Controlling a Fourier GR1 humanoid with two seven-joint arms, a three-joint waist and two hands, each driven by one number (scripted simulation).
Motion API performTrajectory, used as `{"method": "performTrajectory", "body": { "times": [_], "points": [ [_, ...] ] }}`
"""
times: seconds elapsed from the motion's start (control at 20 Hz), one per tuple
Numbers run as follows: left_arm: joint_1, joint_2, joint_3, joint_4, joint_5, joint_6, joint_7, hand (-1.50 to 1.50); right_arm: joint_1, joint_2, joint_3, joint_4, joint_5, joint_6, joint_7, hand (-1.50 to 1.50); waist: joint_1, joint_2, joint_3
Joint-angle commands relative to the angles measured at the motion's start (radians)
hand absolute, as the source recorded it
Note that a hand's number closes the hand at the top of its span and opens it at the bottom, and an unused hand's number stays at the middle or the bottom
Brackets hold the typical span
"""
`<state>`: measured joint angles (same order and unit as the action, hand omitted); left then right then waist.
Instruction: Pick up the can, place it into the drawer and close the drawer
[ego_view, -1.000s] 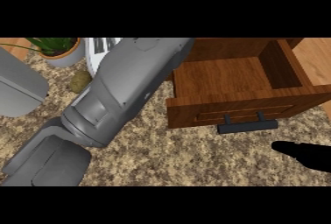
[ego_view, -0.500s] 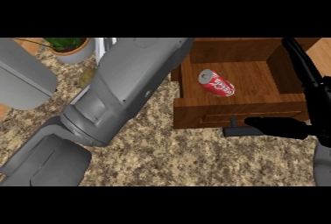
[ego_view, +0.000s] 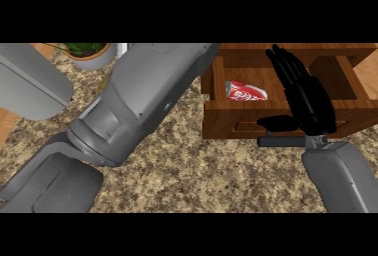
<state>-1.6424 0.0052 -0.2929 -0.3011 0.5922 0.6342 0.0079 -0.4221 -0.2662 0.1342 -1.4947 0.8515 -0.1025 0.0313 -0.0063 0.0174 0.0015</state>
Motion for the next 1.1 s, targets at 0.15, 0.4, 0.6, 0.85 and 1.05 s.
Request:
{"method": "performTrajectory", "body": {
  "times": [0.15,0.4,0.6,0.85,1.05],
  "points": [
    [0.034,0.042,0.008,-0.035,-0.024,-0.016,0.025,-1.5,-0.188,0.041,-0.028,0.339,0.087,-0.114,-0.061,-1.5,0.029,-0.009,-0.001],
    [0.089,0.11,0.0,-0.067,-0.049,-0.049,0.039,-1.5,-0.277,0.104,-0.031,0.542,0.185,-0.269,-0.051,-1.5,0.042,-0.008,-0.001],
    [0.14,0.123,0.019,-0.11,-0.043,-0.064,0.036,-1.5,-0.37,0.091,-0.108,0.676,0.177,-0.389,-0.091,-1.5,0.043,-0.006,-0.001],
    [0.194,0.184,-0.009,-0.22,-0.058,-0.098,0.115,-1.5,-0.44,0.09,-0.138,0.845,0.218,-0.513,-0.106,-1.5,0.077,-0.014,-0.001],
    [0.241,0.204,-0.022,-0.274,-0.072,-0.101,0.124,-1.5,-0.584,0.081,-0.175,0.962,0.224,-0.519,-0.078,-1.5,0.1,-0.01,-0.001]
  ]
}}
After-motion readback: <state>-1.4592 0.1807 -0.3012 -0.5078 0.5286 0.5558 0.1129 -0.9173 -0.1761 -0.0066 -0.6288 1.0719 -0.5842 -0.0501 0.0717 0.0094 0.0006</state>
